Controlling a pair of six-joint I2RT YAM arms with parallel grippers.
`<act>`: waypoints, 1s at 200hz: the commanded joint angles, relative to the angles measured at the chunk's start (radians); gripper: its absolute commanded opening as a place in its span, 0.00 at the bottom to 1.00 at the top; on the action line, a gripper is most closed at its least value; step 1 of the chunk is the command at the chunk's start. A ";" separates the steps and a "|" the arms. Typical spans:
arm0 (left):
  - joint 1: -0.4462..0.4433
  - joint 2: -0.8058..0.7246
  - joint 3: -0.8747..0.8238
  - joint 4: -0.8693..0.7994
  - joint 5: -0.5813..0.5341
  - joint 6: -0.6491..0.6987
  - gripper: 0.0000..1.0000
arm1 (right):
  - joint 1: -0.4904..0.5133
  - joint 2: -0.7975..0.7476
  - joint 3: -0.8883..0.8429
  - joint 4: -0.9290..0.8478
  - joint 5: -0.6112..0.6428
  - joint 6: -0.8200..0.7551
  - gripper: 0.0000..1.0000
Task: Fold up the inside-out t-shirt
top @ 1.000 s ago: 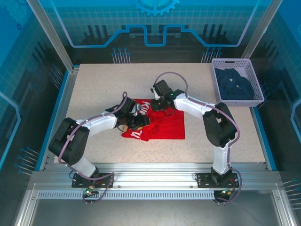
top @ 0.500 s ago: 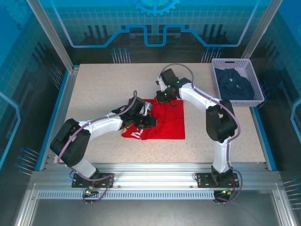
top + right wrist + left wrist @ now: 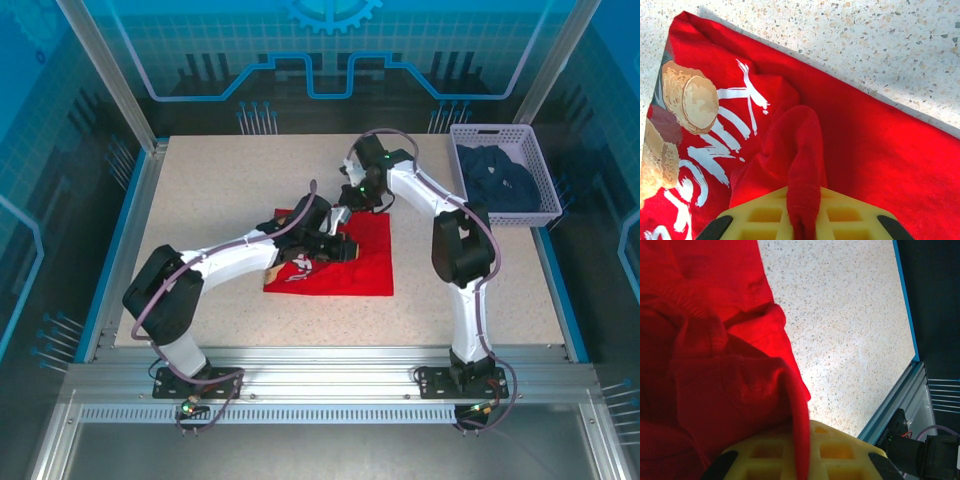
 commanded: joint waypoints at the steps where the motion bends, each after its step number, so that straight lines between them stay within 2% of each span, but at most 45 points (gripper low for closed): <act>1: -0.015 0.032 0.052 -0.009 -0.009 0.050 0.04 | -0.020 0.037 0.060 -0.072 -0.076 -0.025 0.14; 46: -0.046 0.073 0.098 -0.039 -0.010 0.097 0.03 | -0.039 0.054 0.111 -0.124 -0.087 -0.038 0.14; 83: -0.083 0.102 0.130 -0.055 -0.053 0.141 0.04 | -0.062 0.070 0.152 -0.172 -0.105 -0.055 0.16; 113: -0.130 0.162 0.176 -0.039 -0.099 0.166 0.05 | -0.087 0.103 0.188 -0.208 -0.096 -0.066 0.22; 128: -0.149 0.216 0.212 -0.024 -0.133 0.151 0.20 | -0.111 0.136 0.217 -0.231 -0.058 -0.065 0.27; 142: -0.159 0.270 0.258 0.004 -0.137 0.125 0.23 | -0.137 0.160 0.254 -0.255 0.000 -0.059 0.33; 160: -0.174 0.321 0.322 0.022 -0.099 0.100 0.33 | -0.168 0.196 0.298 -0.282 0.073 -0.050 0.37; 179: -0.183 0.312 0.343 0.035 -0.052 0.102 0.48 | -0.189 0.170 0.295 -0.283 0.127 -0.046 0.43; 200: -0.174 0.229 0.284 0.036 -0.042 0.134 0.59 | -0.202 0.027 0.168 -0.215 0.159 -0.034 0.46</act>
